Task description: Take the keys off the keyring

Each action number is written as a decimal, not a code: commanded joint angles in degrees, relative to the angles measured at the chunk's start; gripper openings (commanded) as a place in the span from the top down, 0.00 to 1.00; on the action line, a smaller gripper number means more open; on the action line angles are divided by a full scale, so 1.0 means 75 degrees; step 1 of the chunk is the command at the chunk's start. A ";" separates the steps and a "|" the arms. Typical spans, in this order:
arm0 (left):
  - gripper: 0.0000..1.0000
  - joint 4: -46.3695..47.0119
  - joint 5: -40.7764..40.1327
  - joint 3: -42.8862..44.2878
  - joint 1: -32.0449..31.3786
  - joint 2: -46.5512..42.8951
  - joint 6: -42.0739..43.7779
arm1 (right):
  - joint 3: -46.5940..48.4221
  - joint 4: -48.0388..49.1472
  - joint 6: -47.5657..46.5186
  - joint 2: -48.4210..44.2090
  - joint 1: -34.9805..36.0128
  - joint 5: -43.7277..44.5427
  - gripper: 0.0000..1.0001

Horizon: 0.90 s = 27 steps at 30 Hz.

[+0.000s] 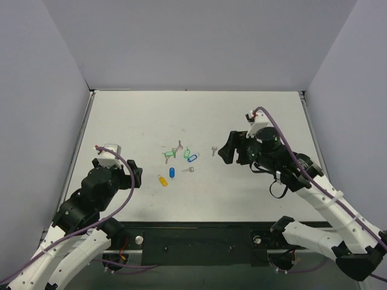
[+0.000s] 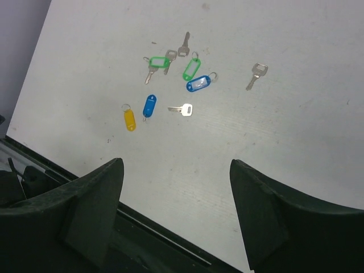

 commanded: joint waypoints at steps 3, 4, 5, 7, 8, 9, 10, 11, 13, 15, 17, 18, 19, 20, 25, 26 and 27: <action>0.05 0.0245 0.0103 0.0108 0.0085 0.0046 -0.0039 | -0.0802 0.0743 0.0147 -0.1350 0.0032 0.1672 0.27; 0.05 0.0245 0.0092 0.0108 0.0085 0.0069 -0.0028 | -0.0942 0.0755 0.0170 -0.1537 0.0032 0.2069 0.27; 0.05 0.0245 0.0080 0.0096 0.0073 0.0058 -0.0039 | -0.1001 0.0732 0.0205 -0.1632 0.0032 0.2235 0.26; 0.05 0.0245 0.0092 0.0096 0.0085 0.0046 -0.0039 | -0.1200 0.0627 0.0089 -0.1878 0.0032 0.2331 0.20; 0.05 0.0245 0.0080 0.0085 0.0073 0.0023 -0.0039 | -0.1364 0.0568 0.0088 -0.2064 0.0032 0.2377 0.18; 0.05 0.0256 0.0057 0.0073 0.0073 -0.0012 -0.0028 | -0.1470 0.0475 0.0158 -0.2182 0.0032 0.2459 0.15; 0.05 0.0280 0.0068 0.0061 0.0073 -0.0048 -0.0028 | -0.1679 0.0392 0.0251 -0.2323 0.0032 0.2610 0.13; 0.05 0.0280 0.0045 0.0038 0.0073 -0.0083 -0.0004 | -0.1809 0.0357 0.0275 -0.2533 0.0032 0.2693 0.13; 0.05 0.0303 0.0033 0.0038 0.0073 -0.0130 0.0007 | -0.2313 0.0357 0.0404 -0.2943 0.0043 0.2881 0.11; 0.05 0.0315 0.0045 0.0026 0.0073 -0.0153 0.0031 | -0.3107 0.0391 0.0615 -0.3399 0.0032 0.3115 0.09; 0.05 0.0338 0.0056 0.0014 0.0073 -0.0142 0.0054 | -0.3647 0.0439 0.0849 -0.3914 0.0043 0.3186 0.09; 0.05 0.0350 0.0091 -0.0009 0.0085 -0.0130 0.0054 | -0.3824 0.0485 0.1001 -0.4045 0.0043 0.3163 0.07; 0.05 0.0362 0.0103 0.0002 0.0085 -0.0107 0.0078 | -0.4093 0.0497 0.1083 -0.4383 0.0032 0.3163 0.07; 0.05 0.0373 0.0115 0.0002 0.0085 -0.0107 0.0090 | -0.4235 0.0509 0.1235 -0.4514 0.0032 0.3197 0.07; 0.05 0.0397 0.0138 -0.0033 0.0097 -0.0106 0.0090 | -0.4891 0.0462 0.1576 -0.5451 0.0032 0.3315 0.07; 0.05 0.0409 0.0127 -0.0033 0.0097 -0.0095 0.0101 | -0.4927 0.0427 0.1669 -0.5499 0.0032 0.3327 0.08; 0.05 0.0420 0.0127 -0.0033 0.0097 -0.0118 0.0090 | -0.4986 0.0415 0.1693 -0.5604 0.0043 0.3362 0.08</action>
